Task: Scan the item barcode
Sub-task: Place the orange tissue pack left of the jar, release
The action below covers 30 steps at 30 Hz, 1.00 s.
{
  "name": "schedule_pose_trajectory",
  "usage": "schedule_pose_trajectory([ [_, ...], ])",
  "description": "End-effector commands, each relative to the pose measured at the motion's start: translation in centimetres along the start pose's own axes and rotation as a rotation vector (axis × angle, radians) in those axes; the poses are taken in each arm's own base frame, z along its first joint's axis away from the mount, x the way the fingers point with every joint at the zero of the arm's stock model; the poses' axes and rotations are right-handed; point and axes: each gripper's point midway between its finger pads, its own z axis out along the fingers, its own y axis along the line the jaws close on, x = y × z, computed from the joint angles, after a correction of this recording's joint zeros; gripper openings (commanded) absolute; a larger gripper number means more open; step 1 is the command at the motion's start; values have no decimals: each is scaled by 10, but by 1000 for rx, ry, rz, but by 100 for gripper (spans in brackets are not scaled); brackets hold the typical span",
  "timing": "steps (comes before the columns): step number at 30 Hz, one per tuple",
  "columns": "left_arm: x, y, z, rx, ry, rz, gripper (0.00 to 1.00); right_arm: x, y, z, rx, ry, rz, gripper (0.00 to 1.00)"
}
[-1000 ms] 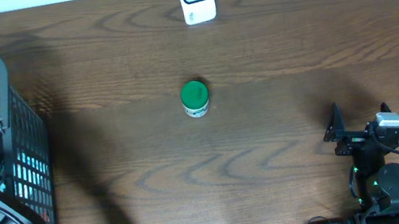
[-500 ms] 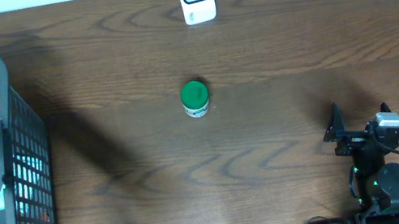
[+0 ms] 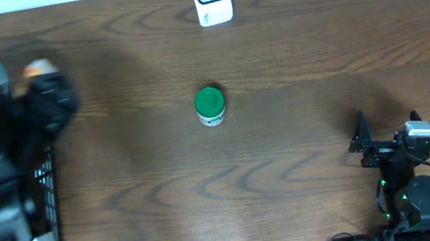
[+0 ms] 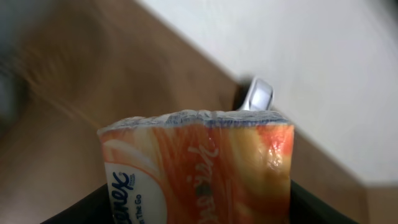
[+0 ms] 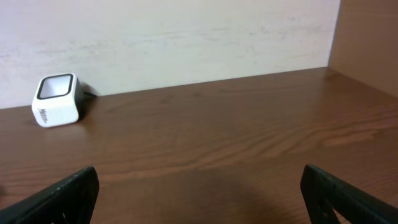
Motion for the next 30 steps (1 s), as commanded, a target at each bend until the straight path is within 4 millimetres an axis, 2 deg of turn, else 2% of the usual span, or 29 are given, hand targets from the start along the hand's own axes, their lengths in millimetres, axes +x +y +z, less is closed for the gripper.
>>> schedule_pose_trajectory([
  [1,44,8,43,-162,103,-16,70,0,-2,0,6,-2,12,99],
  [4,82,2,77,-239,190,68,70,0,-2,0,6,-2,12,99],
  [7,117,5,110,-329,266,165,70,0,-2,0,6,-2,12,99],
  [13,184,36,166,-508,425,296,70,0,-2,0,6,-2,12,99],
  [17,214,62,189,-595,508,312,70,0,-2,0,6,-2,12,99],
  [19,220,69,195,-616,525,316,71,0,-2,0,6,-2,12,99],
  [21,218,68,197,-607,522,327,80,0,-2,0,6,-2,12,99],
  [22,213,64,196,-595,510,321,100,0,-2,0,6,-2,12,99],
  [24,195,50,192,-560,480,312,98,0,-2,0,6,-2,12,99],
  [26,169,24,182,-478,447,321,98,0,-2,0,6,-2,12,99],
  [30,98,-31,140,-322,304,345,98,0,-2,0,6,-2,12,99],
])
